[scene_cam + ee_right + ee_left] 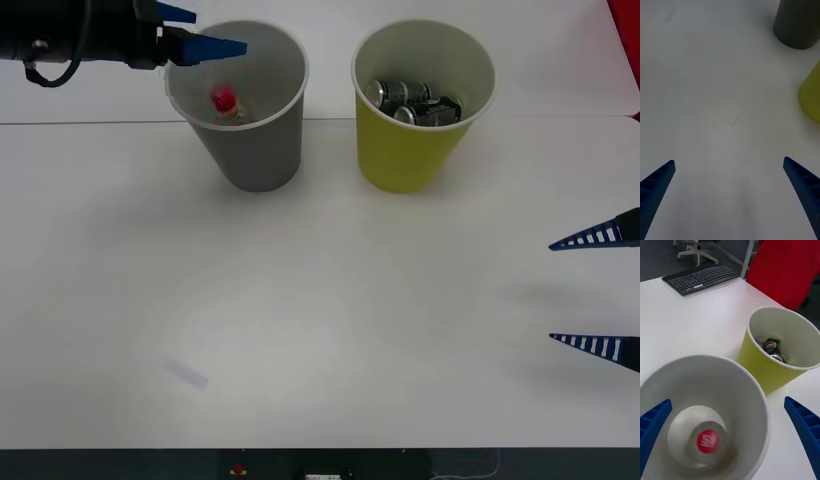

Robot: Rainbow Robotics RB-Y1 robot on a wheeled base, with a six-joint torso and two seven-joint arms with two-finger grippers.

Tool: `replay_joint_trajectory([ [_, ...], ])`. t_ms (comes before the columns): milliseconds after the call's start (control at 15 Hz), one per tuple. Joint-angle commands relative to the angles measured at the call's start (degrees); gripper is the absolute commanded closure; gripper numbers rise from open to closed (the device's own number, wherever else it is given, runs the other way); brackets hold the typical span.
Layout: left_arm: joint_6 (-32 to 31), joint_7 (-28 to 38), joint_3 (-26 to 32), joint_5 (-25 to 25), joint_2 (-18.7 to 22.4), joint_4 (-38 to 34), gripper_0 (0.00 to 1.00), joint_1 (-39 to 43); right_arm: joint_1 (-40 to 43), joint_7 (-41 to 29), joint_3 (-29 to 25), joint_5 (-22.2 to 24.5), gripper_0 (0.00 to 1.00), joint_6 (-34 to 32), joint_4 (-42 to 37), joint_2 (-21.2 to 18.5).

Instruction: Put the can into the green bin and the plastic bottle into the gray bin

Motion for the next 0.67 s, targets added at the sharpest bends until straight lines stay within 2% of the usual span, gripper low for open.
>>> replay_joint_trajectory([
  [67, -0.1, -4.2, 5.4, 1.8, 1.6, -8.3, 0.00, 8.8, 0.0, 0.0, 0.0, 0.0, 0.00, 0.0, 0.0, 0.0],
  [467, -1.0, -22.1, 14.0, 14.1, 5.9, -18.0, 0.00, 29.5, 0.0, 0.0, 0.0, 0.0, 0.00, 0.0, 0.0, 0.0],
  [667, -7.5, -29.3, 19.0, 16.4, 5.9, -19.5, 0.00, 35.5, 0.0, 0.0, 0.0, 0.0, 0.00, 0.0, 0.0, 0.0],
])
